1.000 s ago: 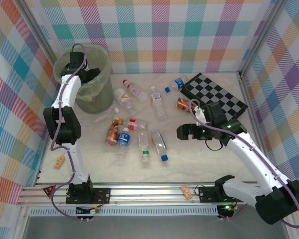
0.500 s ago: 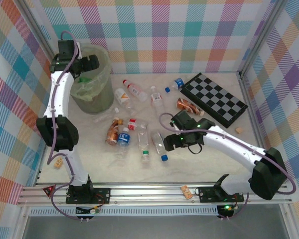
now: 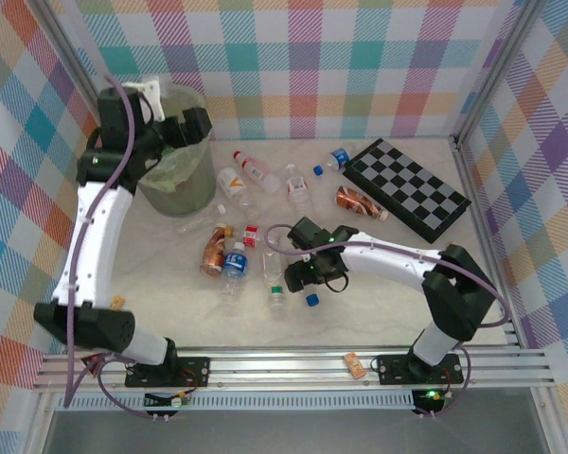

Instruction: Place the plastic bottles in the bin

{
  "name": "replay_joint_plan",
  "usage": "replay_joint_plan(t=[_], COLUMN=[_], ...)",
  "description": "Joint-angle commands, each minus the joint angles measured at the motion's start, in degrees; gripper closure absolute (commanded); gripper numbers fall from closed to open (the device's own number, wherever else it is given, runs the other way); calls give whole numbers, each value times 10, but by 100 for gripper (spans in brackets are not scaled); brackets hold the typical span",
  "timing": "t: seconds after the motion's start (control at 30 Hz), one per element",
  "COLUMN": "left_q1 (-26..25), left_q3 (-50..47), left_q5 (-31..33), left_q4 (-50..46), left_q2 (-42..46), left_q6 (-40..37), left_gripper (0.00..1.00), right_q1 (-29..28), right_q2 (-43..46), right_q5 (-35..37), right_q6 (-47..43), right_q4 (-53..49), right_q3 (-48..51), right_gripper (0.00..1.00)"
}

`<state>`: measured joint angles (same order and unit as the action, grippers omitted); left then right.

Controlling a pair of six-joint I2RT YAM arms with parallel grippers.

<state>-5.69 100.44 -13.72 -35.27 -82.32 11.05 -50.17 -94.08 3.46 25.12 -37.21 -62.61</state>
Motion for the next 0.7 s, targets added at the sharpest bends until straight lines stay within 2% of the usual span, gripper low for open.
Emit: replay_joint_plan(t=[0.0,0.1,0.17,0.3,0.5,0.67], left_q1=[-23,-65,-83,-100,-101,-103], left_q3=[-70,-121,-160,-226,-298,-342], left_q5=[-5,56,67,85,70,12], left_q4=[55,41,42,27,39,100], left_q2=[56,103,131,180,225,212], left_q6=[59,60,68,84,119,171], left_gripper=[7,7,7,7,6,5], right_q1=[-1,-1,0,0,15,79], right_q2=[-22,-41,-50,-46,-19,64], right_q5=[-3,-13,-18,-15,-11,-101], right_q6=[4,2,0,-3,-15,-36], right_q4=[11,22,22,13,-15,-11], right_q3=[-16,-17,-21,-25,-23,7], right_gripper=[16,19,22,34,47,49])
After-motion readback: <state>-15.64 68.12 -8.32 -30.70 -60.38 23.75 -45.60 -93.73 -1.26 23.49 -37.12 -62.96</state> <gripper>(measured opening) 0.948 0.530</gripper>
